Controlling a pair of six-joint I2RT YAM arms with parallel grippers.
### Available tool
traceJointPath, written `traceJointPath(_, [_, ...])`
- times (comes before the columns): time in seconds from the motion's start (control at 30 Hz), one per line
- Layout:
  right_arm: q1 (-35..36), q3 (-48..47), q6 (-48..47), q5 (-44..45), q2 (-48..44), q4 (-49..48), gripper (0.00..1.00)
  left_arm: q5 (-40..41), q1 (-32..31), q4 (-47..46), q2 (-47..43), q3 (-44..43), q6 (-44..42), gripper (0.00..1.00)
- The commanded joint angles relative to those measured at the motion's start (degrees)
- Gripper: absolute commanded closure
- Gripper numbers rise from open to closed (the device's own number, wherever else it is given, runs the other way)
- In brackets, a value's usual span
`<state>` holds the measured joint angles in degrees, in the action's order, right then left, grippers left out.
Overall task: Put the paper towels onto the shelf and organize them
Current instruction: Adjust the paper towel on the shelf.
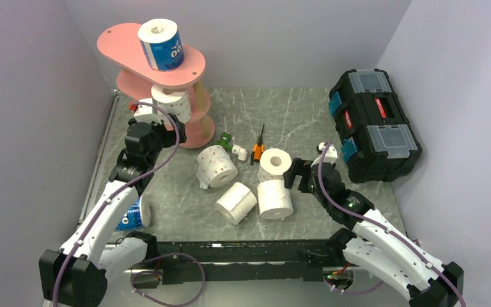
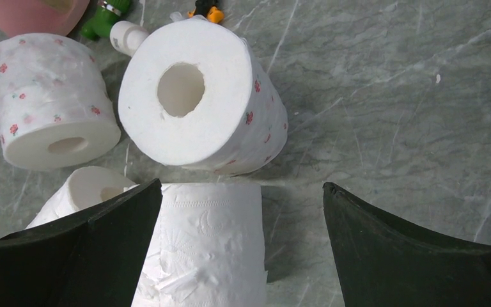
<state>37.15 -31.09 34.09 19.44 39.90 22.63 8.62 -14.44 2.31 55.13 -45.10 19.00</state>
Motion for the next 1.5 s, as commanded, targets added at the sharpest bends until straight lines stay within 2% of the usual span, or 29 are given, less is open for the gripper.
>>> traceJointPath(0.0, [-0.1, 0.5, 0.0, 0.4, -1.2, -1.8, 0.01, 3.9, -0.2, -5.4, 2.8, -3.3, -1.8, 0.01])
traceJointPath(0.4, [-0.1, 0.8, 0.1, 1.0, -1.5, -1.8, 0.01, 5.9, -0.2, -10.6, 9.1, -5.2, 0.0, 0.00])
traceJointPath(1.03, [-0.1, 0.8, 0.1, 1.4, -1.0, -1.6, 0.01, 14.5, -0.1, -18.6, 13.6, -4.6, 1.6, 0.01])
traceJointPath(1.47, [-0.1, 0.8, 0.2, 1.7, -0.4, -1.5, 0.01, 12.4, 2.8, -23.9, 17.6, -5.1, 1.9, 0.01])
